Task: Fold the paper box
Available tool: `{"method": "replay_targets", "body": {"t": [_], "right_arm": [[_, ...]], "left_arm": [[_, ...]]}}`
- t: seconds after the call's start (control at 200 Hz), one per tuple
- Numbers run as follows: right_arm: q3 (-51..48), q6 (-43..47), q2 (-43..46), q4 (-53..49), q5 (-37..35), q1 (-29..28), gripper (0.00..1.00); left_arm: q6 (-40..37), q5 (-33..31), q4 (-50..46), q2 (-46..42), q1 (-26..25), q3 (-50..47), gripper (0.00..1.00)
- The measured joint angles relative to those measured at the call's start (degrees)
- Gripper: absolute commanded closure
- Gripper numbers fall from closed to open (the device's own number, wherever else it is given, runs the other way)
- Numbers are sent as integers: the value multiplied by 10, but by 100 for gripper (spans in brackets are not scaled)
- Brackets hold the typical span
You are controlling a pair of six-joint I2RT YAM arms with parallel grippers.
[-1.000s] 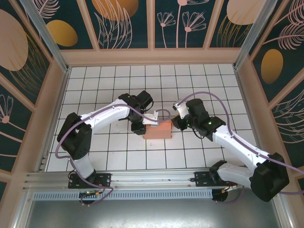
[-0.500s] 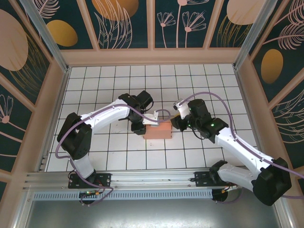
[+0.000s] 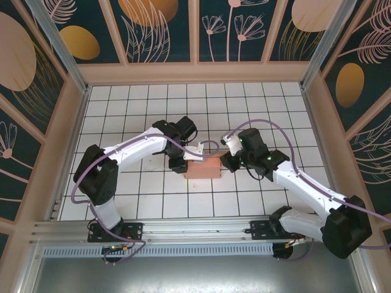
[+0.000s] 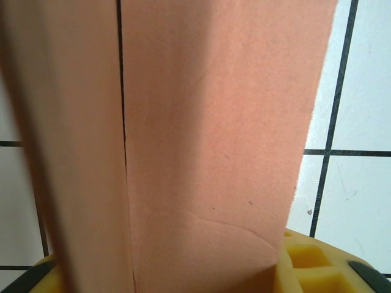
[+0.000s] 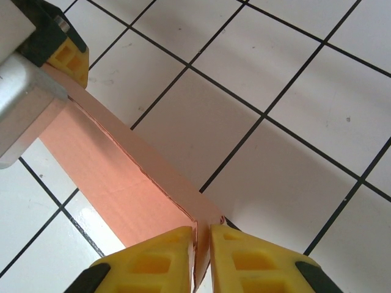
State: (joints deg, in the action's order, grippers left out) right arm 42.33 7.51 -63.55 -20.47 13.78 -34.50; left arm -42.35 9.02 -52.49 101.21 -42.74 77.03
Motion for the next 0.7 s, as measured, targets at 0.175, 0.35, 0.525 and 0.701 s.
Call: {"method": "replay_targets", "body": {"t": [0.175, 0.35, 0.525, 0.701], "right_arm": [[0, 2, 0, -5, 0, 0, 86], [0, 10, 1, -6, 0, 0, 87], [0, 15, 3, -6, 1, 0, 85], [0, 21, 7, -8, 2, 0, 91]], "left_arm": [[0, 0, 0, 0, 0, 0, 64], [2, 2, 0, 1, 1, 0, 65], [5, 10, -3, 5, 5, 5, 65], [6, 14, -5, 9, 7, 8, 65]]}}
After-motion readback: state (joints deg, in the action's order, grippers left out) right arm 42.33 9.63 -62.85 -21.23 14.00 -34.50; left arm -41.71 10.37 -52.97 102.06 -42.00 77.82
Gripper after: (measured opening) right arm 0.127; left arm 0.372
